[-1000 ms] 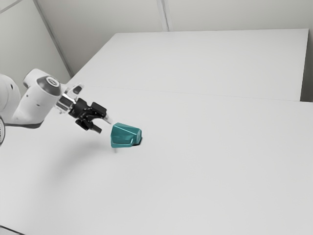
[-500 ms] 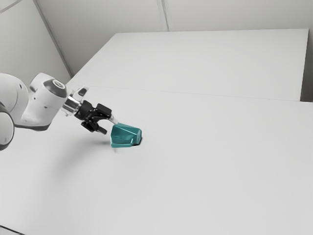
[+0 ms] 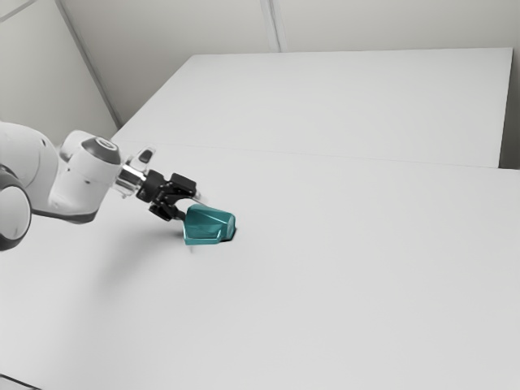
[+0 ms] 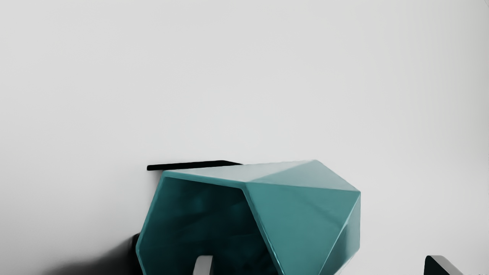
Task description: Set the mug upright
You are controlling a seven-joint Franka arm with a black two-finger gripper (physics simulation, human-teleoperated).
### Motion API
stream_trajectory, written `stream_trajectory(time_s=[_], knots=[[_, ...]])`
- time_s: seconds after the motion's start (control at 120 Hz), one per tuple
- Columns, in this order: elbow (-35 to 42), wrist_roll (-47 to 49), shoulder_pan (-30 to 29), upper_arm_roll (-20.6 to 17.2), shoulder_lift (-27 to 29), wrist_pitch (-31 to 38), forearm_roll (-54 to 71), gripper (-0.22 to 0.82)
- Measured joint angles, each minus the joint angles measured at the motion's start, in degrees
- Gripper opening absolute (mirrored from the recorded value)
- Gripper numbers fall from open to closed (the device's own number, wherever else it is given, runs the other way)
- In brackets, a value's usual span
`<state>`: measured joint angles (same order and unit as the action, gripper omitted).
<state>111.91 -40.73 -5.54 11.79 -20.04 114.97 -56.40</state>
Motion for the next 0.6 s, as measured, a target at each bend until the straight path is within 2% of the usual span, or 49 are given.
stream_trajectory(time_s=[0.15, 0.6], knots=[[0.0, -1.05, 0.0, -0.41, -0.33, 0.05, -0.95, 0.57], [0.0, -2.93, 0.0, -0.54, -0.33, 0.54, -1.6, 0.18]])
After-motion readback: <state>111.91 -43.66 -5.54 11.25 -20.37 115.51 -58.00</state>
